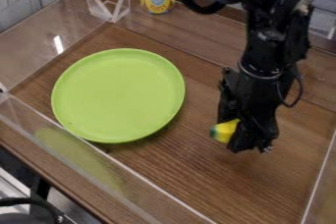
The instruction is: Put the banana in the green plate
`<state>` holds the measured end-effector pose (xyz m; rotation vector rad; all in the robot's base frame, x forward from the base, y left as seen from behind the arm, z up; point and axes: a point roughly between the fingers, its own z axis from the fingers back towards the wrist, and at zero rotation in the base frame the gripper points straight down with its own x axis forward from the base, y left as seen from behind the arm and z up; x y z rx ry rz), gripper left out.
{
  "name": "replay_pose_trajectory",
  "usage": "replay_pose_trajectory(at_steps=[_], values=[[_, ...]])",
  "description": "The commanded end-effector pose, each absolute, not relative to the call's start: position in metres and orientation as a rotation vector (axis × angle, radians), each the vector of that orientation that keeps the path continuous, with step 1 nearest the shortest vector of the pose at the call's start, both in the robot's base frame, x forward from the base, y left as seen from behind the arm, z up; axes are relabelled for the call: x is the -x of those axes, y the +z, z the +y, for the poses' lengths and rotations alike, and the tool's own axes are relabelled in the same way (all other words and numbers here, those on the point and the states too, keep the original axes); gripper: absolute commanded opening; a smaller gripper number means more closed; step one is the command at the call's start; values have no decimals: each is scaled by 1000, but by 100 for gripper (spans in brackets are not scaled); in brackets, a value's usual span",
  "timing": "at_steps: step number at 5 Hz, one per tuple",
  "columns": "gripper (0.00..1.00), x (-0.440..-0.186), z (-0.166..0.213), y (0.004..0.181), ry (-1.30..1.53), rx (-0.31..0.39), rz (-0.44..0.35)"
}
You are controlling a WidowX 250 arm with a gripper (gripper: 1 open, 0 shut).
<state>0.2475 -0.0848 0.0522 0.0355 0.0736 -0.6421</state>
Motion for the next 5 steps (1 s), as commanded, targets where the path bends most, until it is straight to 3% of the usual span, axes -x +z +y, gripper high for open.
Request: replay_pose_trajectory(at_steps=[1,3,5], values=[[0,-257,-84,79,-609,-41,-2],[0,-252,-79,99,-543,-63,2],[0,-236,-60,131,-428,-96,-3]])
